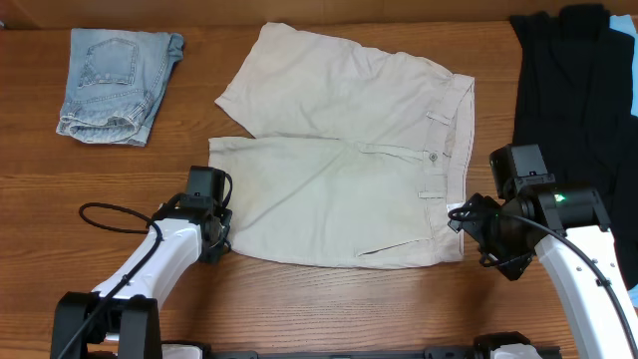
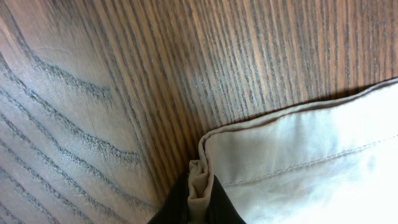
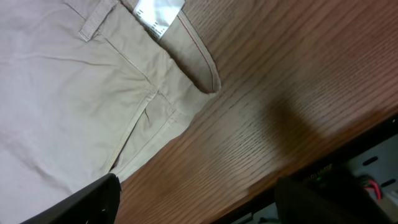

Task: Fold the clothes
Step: 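Pinch the bottom hem corners of the shorts with both grippers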

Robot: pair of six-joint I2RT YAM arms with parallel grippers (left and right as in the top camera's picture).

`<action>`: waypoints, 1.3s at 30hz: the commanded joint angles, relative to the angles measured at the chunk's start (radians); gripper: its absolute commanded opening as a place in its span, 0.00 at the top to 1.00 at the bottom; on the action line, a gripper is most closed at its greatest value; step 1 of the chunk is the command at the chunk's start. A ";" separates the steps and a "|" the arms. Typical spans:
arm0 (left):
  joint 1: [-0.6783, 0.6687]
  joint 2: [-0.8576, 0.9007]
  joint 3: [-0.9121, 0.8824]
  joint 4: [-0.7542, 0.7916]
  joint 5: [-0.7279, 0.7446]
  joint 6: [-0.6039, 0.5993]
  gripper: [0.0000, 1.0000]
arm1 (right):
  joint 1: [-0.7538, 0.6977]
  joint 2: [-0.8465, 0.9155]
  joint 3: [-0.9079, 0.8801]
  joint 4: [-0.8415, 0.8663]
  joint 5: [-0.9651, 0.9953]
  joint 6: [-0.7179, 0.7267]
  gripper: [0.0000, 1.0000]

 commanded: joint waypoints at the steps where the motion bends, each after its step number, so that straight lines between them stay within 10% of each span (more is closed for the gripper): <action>1: -0.005 0.037 -0.036 -0.044 0.028 0.011 0.96 | 0.006 -0.002 -0.038 0.000 -0.016 0.048 0.17; 13: -0.005 0.037 -0.036 -0.068 0.028 0.043 0.96 | 0.065 -0.002 -0.444 0.408 -0.148 0.152 0.21; 22: -0.005 0.037 -0.036 -0.069 0.018 0.086 0.96 | 0.090 0.001 -0.584 0.729 -0.080 0.178 0.53; 34: -0.005 0.036 0.051 -0.093 -0.002 0.267 0.96 | 0.088 0.082 -0.550 0.759 0.017 0.174 0.96; 39: -0.005 0.036 0.224 -0.200 -0.002 0.466 0.96 | 0.088 0.081 -0.385 0.622 0.066 0.139 0.96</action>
